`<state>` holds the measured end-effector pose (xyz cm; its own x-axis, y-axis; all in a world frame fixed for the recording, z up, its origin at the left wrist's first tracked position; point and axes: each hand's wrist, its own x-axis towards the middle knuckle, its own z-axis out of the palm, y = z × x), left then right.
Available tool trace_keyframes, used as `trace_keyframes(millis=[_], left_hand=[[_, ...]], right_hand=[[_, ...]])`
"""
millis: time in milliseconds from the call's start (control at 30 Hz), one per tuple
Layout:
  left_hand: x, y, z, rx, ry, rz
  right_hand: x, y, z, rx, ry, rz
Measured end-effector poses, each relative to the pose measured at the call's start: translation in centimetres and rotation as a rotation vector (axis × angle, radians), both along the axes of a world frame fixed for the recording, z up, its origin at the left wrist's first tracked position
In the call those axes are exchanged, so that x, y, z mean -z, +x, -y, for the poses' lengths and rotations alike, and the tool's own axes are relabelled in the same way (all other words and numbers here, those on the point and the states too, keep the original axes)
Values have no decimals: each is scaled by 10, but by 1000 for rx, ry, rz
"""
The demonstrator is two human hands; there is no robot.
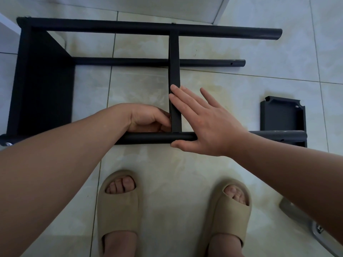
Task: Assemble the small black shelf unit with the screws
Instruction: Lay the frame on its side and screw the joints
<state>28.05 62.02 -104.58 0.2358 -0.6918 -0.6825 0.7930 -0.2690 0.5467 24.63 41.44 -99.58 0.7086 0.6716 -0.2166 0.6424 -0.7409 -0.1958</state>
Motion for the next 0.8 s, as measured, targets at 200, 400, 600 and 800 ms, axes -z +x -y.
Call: trace_keyframes(millis=[200, 400, 600, 800], left_hand=[[-2, 2, -1, 67, 85, 38], [-9, 8, 0, 75, 147, 32], [-15, 11, 1, 124, 172, 44], [-16, 10, 2, 105, 179, 38]], right_hand=[[1, 0, 0, 1, 5, 8], [-1, 1, -1, -2, -6, 2], [-1, 1, 0, 1, -1, 0], [0, 0, 0, 0, -3, 4]])
